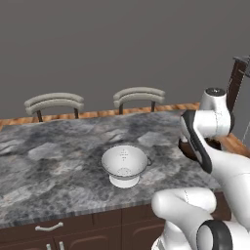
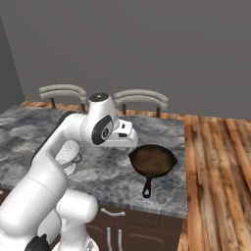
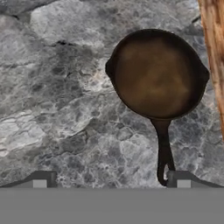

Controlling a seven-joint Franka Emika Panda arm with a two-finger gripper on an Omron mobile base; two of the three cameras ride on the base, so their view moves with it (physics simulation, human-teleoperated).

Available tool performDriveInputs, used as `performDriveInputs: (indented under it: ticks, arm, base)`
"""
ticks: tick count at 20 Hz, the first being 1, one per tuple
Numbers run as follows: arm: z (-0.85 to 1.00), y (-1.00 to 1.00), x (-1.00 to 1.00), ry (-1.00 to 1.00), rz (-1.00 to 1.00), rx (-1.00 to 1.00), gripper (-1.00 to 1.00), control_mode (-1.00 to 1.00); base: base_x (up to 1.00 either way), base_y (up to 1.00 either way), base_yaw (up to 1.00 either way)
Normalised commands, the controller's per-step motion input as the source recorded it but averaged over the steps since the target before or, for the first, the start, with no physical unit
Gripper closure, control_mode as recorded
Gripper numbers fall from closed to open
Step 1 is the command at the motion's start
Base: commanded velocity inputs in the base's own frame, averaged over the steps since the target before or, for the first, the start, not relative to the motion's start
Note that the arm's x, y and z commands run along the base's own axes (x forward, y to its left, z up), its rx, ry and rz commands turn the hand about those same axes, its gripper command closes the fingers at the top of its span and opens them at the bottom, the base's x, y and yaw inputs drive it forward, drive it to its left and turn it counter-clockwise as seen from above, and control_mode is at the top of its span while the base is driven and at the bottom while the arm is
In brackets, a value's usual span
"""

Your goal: Pick the colander and pan and place them in the sink. Then turn on the water.

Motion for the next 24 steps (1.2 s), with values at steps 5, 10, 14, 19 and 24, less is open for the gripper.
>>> performDriveInputs:
  ticks: [5, 10, 14, 19, 24]
  arm:
    - [-0.25, -0.37, -0.02, 0.16, -0.03, -0.03, -1.00, -1.00]
    - [-0.13, -0.49, -0.01, 0.15, 0.00, 0.00, -1.00, -1.00]
    - [-0.21, -0.51, 0.00, 0.09, 0.00, 0.00, -1.00, -1.00]
    - [-0.35, -0.46, -0.09, 0.09, 0.00, 0.02, -1.00, -1.00]
    - [-0.33, -0.29, 0.00, 0.01, 0.00, 0.00, -1.00, -1.00]
  base:
    - [0.00, 0.00, 0.00]
    - [0.00, 0.00, 0.00]
    - [0.00, 0.00, 0.00]
    - [0.00, 0.00, 0.00]
    - [0.00, 0.00, 0.00]
